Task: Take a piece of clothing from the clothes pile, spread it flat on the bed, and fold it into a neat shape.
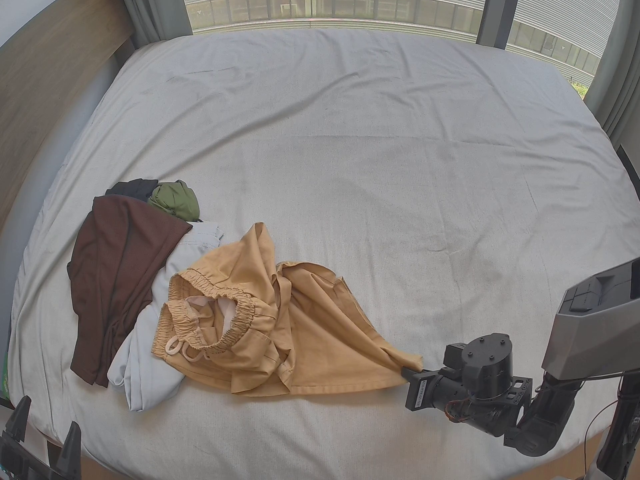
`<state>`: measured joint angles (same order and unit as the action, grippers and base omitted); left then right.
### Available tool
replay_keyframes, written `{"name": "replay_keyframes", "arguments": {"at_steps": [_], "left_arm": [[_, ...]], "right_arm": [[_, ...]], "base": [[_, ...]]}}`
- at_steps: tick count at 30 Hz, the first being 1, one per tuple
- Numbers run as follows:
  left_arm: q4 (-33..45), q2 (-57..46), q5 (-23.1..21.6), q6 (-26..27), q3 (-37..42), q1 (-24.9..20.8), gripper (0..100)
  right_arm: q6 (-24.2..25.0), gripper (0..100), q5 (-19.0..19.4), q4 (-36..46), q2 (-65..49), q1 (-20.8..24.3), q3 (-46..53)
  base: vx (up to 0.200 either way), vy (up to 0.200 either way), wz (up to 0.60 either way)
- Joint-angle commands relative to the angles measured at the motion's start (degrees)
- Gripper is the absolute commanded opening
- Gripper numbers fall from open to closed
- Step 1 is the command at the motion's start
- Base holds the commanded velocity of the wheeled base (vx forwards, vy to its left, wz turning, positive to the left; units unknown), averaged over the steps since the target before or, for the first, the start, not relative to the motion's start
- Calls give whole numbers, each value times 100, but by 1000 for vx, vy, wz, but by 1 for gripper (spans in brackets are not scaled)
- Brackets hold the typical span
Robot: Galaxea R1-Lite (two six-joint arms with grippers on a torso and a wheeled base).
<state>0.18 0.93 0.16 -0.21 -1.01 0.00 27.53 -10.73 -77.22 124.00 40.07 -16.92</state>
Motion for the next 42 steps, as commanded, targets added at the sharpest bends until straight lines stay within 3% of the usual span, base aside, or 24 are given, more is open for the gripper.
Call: {"name": "replay_keyframes", "arguments": {"at_steps": [1, 7, 15, 22, 37, 38, 42], "left_arm": [[-1, -93, 2, 3, 101, 0, 100], [-1, -93, 2, 3, 101, 0, 100], [-1, -93, 2, 3, 101, 0, 100], [-9, -93, 2, 3, 101, 0, 100], [-1, -93, 2, 3, 101, 0, 100], [-1, -93, 2, 3, 101, 0, 100], [-9, -93, 2, 3, 101, 0, 100]], "right_arm": [[-10, 0, 1, -294, 27, -210, 286], [-116, 0, 53, -698, 19, -623, 549], [-133, 0, 62, -1103, 10, -764, 1086], [-177, 0, 80, -1103, -104, -808, 1534], [-186, 0, 80, -1111, -96, -817, 1551], [-186, 100, 80, -1111, -96, -817, 1543], [-169, 100, 53, -1111, -131, -817, 1551]], "base": [[0, 0, 0], [0, 0, 0], [0, 0, 0], [0, 0, 0], [0, 0, 0], [0, 0, 0], [0, 0, 0]]}}
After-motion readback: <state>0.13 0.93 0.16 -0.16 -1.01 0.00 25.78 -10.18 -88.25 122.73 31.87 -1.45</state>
